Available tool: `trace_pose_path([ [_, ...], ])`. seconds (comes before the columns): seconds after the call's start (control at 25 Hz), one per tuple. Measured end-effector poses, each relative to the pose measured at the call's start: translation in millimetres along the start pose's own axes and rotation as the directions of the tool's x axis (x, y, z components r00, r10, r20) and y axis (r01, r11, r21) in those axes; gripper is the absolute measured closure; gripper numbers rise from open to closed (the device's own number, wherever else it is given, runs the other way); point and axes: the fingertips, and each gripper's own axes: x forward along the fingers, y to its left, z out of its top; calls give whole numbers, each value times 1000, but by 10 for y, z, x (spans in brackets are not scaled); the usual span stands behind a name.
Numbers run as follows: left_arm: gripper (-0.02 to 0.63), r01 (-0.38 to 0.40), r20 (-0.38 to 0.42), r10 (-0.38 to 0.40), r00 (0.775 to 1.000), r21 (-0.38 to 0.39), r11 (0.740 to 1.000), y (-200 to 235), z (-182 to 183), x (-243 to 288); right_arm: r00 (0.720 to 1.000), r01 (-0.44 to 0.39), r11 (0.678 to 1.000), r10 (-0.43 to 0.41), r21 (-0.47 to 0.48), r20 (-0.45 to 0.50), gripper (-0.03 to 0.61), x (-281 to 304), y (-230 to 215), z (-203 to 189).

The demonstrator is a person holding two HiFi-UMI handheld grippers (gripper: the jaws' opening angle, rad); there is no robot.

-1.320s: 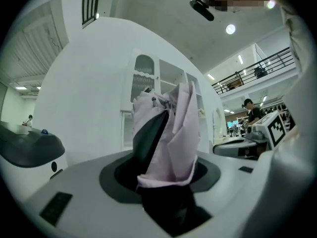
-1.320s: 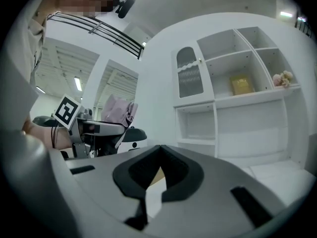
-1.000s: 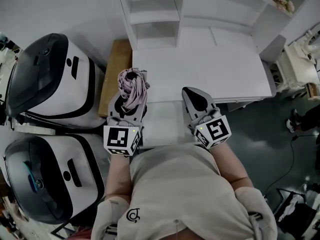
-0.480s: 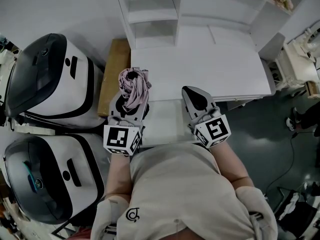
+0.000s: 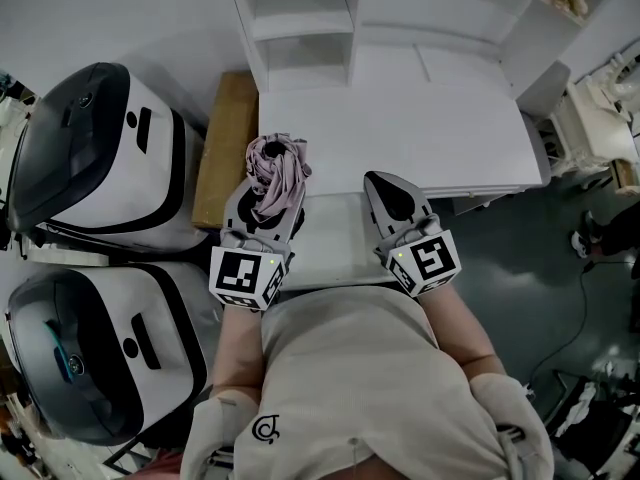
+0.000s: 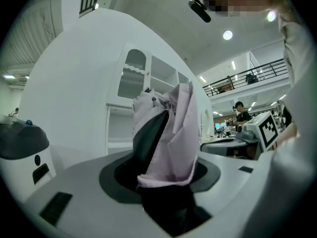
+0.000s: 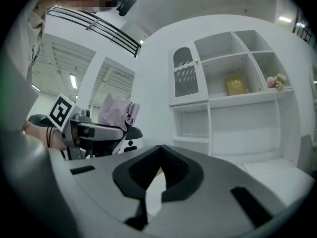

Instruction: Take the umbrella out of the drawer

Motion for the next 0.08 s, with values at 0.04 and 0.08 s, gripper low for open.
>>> trace_pose_path([
  [0.04,388,4,-1,-4,1000,-1,1000,-13,-6,3,1000,3,1000,-3,0,-1,575,-7,-5,2],
  [0.08,388,7,-3,-7,1000,-2,1000,-24,-12,6,1000,7,1000,-7,0,-1,575,-14,-10,4],
])
